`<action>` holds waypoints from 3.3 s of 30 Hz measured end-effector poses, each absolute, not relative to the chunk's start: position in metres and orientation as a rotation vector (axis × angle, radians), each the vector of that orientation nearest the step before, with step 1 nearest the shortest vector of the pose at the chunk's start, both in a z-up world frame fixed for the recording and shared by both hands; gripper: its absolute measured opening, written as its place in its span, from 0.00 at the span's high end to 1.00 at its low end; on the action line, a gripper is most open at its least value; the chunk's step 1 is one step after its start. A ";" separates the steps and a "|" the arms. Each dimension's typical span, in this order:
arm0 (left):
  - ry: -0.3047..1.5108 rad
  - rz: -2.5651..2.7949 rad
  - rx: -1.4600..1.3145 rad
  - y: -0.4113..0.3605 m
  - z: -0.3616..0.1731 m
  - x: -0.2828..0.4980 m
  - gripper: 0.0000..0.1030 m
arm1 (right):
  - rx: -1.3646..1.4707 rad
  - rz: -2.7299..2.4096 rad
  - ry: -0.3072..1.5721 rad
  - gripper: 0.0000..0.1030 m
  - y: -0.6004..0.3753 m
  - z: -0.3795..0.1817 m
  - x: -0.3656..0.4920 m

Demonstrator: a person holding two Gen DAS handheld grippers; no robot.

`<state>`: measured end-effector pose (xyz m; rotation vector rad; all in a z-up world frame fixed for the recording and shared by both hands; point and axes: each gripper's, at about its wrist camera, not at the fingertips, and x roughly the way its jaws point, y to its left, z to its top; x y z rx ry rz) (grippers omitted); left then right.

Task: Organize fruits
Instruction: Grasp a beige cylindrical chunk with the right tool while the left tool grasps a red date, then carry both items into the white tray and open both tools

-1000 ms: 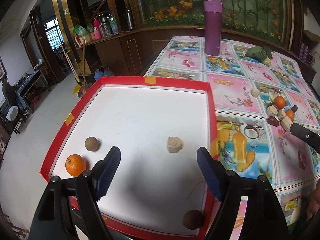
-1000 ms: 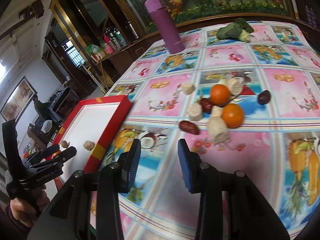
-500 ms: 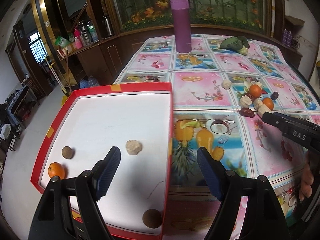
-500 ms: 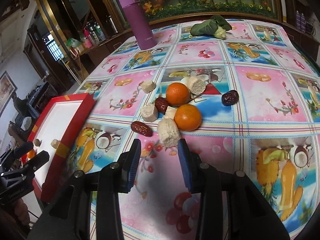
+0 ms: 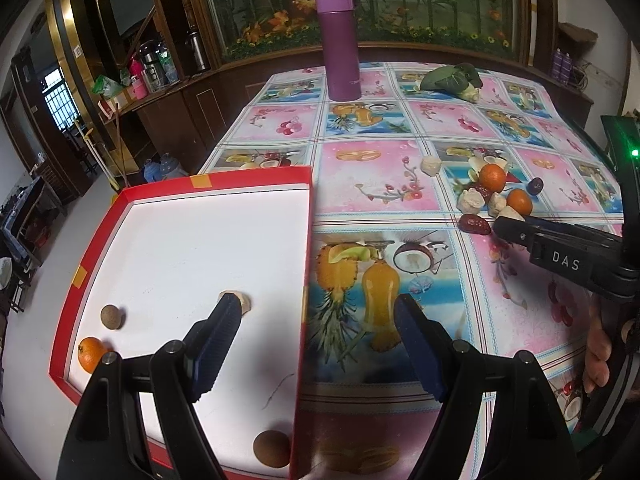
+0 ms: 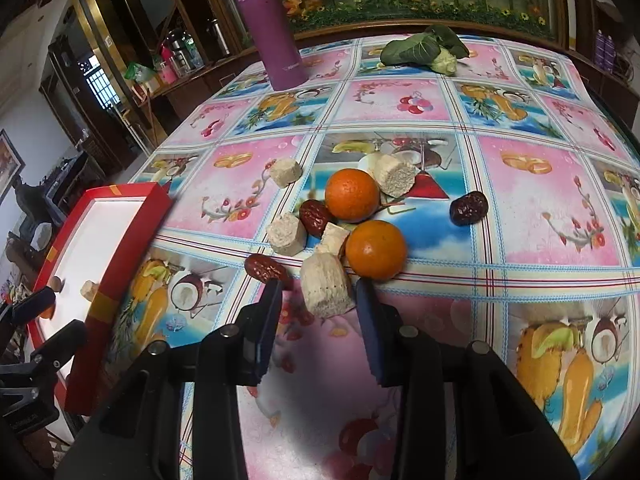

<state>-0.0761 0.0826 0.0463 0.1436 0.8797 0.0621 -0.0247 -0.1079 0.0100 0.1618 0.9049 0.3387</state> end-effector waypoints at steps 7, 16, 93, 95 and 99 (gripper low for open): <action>0.901 0.031 0.151 0.066 0.042 -0.061 0.24 | 0.196 0.329 0.900 0.73 -0.120 0.013 -0.022; 0.940 -0.061 0.150 0.027 0.028 -0.030 0.24 | 0.245 0.271 0.935 0.73 -0.142 0.011 -0.018; 0.833 0.283 -0.109 0.258 0.038 -0.057 0.68 | 0.058 0.700 0.939 0.73 0.119 0.039 -0.018; 0.839 0.292 -0.109 0.259 0.037 -0.056 0.68 | 0.054 0.700 0.956 0.73 0.121 0.035 -0.015; 0.852 0.314 -0.115 0.264 0.033 -0.057 0.68 | 0.050 0.701 0.981 0.73 0.124 0.029 -0.014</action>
